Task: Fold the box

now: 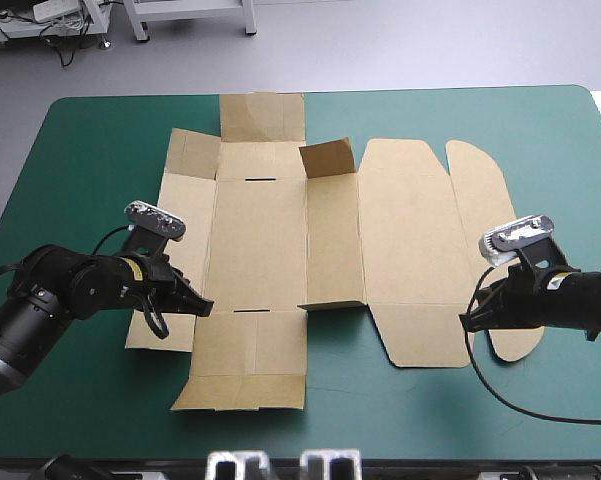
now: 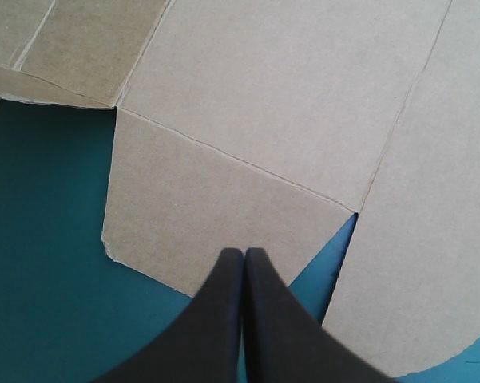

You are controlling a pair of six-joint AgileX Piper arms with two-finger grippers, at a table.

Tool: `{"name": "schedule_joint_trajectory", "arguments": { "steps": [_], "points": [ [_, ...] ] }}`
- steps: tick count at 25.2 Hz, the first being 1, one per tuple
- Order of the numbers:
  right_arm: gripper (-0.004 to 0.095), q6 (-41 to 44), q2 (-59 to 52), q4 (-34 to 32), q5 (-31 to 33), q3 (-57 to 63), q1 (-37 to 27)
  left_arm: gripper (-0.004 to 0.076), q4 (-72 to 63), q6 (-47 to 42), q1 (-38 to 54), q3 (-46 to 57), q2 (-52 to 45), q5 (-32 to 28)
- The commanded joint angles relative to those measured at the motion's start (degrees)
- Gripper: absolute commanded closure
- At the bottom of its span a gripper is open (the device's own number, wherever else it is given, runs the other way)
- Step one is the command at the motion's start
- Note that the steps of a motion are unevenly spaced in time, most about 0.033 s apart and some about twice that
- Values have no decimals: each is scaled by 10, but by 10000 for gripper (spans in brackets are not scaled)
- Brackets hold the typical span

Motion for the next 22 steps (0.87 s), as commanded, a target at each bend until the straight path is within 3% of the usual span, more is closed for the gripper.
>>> {"name": "schedule_joint_trajectory", "arguments": {
  "steps": [1,22],
  "points": [
    [923,-4,-7,13,-17,-12,1,734,-6,-4,-2,-18,-13,-21],
    [923,-5,-7,13,-29,-12,1,729,-11,-4,-2,-39,25,-43]
  ]
}}
